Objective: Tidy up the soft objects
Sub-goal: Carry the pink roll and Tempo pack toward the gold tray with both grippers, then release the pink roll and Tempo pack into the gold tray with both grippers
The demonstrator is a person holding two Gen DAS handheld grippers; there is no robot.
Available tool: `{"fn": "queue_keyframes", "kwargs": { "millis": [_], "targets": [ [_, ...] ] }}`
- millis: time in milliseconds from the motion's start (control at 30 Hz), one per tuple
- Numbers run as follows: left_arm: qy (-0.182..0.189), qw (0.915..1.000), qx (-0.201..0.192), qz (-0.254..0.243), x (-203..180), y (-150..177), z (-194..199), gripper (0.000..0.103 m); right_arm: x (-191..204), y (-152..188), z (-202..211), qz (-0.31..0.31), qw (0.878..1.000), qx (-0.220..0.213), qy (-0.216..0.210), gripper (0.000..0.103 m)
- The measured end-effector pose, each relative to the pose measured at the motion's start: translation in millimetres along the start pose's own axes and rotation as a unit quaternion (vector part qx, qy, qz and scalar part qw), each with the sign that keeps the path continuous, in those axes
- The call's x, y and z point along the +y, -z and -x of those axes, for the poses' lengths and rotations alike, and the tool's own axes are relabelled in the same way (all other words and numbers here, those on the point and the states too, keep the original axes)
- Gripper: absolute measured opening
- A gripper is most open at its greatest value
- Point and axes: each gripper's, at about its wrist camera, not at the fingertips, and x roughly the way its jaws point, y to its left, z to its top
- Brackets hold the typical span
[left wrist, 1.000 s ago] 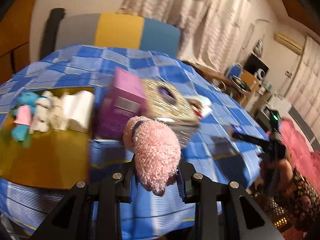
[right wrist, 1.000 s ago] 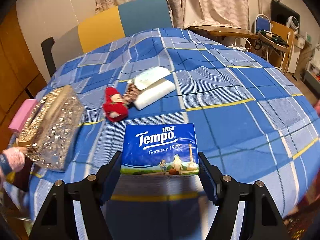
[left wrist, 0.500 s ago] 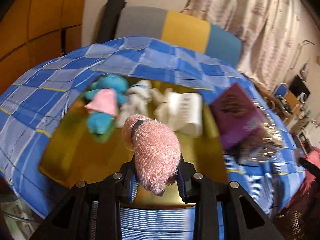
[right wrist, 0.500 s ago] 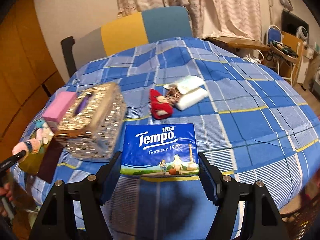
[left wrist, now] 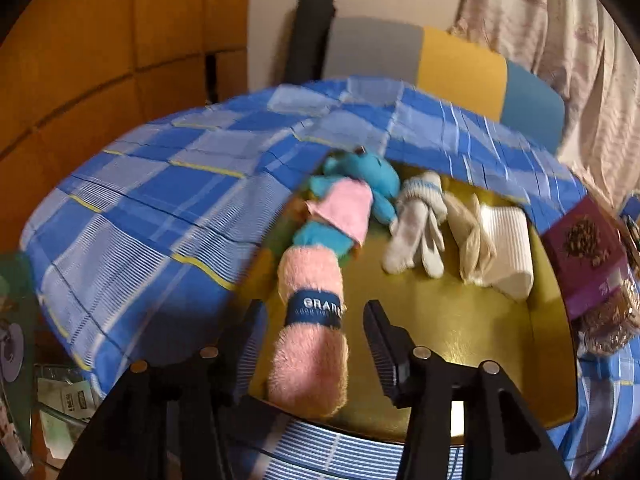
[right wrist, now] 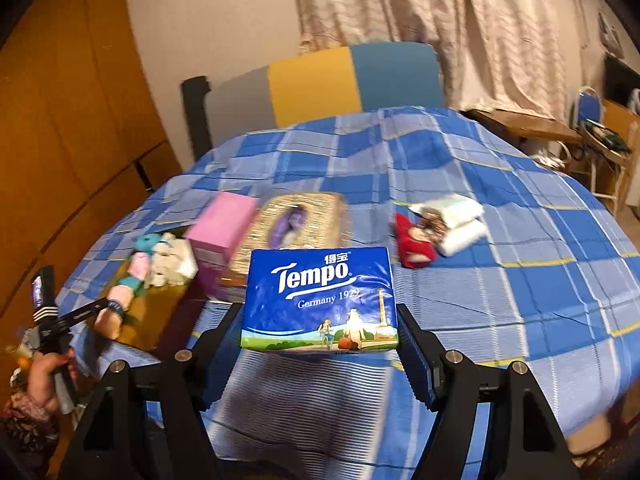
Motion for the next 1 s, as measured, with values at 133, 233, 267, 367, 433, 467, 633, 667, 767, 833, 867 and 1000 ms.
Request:
{"fn": "queue_keyframes", "kwargs": {
  "millis": [133,233,267,367,433,467,633,667,767,833,867,1000],
  "targets": [
    [0.001,0.9984,-0.031,0.048,15.4,3.2,19.4,0.051,31.9,-2.4,-2.5,0.027,0.999,0.003,-0.031,0.073],
    [0.031,0.9945,-0.03,0.096,24.9,11.2,28.6,0.051,55.4,-2.6,-9.1,0.046,0.997,0.008,-0.053,0.073],
    [0.04,0.9931,-0.023,0.108,25.8,14.4,30.0,0.051,62.2,-2.1,-11.1,0.05,0.997,0.01,-0.06,0.073],
    [0.063,0.9915,0.002,0.114,16.5,21.5,30.5,0.052,86.0,-3.3,-24.3,0.068,0.994,0.021,-0.081,0.073],
    [0.065,0.9926,0.006,0.102,6.6,25.6,33.5,0.052,102.4,-3.6,-34.8,0.079,0.992,0.031,-0.095,0.073],
    [0.064,0.993,0.006,0.098,2.4,28.2,36.2,0.052,112.1,-3.8,-42.6,0.086,0.99,0.038,-0.102,0.073],
    [0.079,0.9913,0.01,0.104,-11.5,38.2,47.1,0.052,159.4,-2.1,-83.7,0.117,0.981,0.076,-0.135,0.073],
    [0.082,0.9908,0.011,0.107,-12.4,40.3,49.0,0.052,171.3,-1.6,-92.1,0.128,0.978,0.081,-0.14,0.073],
    [0.081,0.9909,0.01,0.107,-12.3,41.6,51.7,0.052,207.6,-1.1,-115.0,0.173,0.969,0.091,-0.149,0.073],
    [0.074,0.9911,0.0,0.11,-9.0,41.7,54.7,0.052,229.9,-1.1,-130.7,0.198,0.964,0.099,-0.15,0.073],
    [0.069,0.9907,-0.004,0.117,-6.1,41.1,55.7,0.052,241.5,-1.5,-141.2,0.208,0.96,0.107,-0.152,0.073],
    [0.054,0.9884,-0.014,0.141,8.1,41.2,56.9,0.052,276.0,-3.6,-181.4,0.23,0.949,0.145,-0.157,0.073]
  ]
}}
